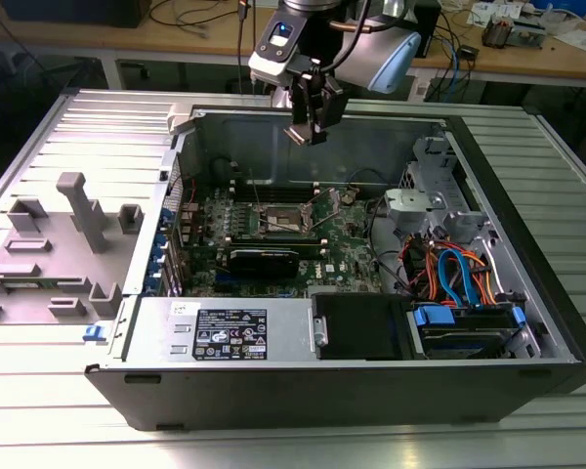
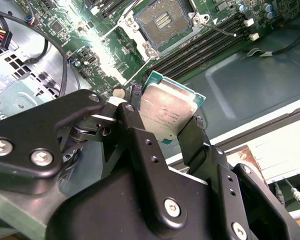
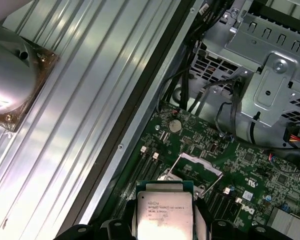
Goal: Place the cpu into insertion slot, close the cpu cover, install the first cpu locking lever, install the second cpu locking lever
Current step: 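Place the cpu into insertion slot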
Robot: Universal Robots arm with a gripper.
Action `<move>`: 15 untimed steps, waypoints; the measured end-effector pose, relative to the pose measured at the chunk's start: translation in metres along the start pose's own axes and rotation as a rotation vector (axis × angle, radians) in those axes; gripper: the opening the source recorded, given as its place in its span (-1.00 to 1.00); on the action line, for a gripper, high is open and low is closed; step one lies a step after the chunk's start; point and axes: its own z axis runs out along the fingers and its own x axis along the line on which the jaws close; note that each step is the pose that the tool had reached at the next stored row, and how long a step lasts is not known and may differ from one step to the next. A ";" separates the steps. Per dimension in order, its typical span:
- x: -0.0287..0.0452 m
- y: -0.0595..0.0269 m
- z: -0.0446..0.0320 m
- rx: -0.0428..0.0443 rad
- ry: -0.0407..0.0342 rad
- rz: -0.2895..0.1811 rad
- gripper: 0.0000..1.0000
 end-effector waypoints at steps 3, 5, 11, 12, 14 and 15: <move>0.0000 -0.0001 0.0001 -0.0001 -0.0004 0.005 0.08; 0.0000 -0.0001 0.0002 -0.0002 -0.0005 0.006 0.08; 0.0002 -0.0004 0.0003 -0.0003 -0.0012 0.014 0.08; 0.0003 -0.0006 0.0003 -0.0004 -0.0016 0.019 0.08; -0.0039 -0.0039 0.0006 -0.0008 -0.0026 0.031 0.08; -0.0042 -0.0040 0.0008 -0.0004 -0.0049 0.059 0.08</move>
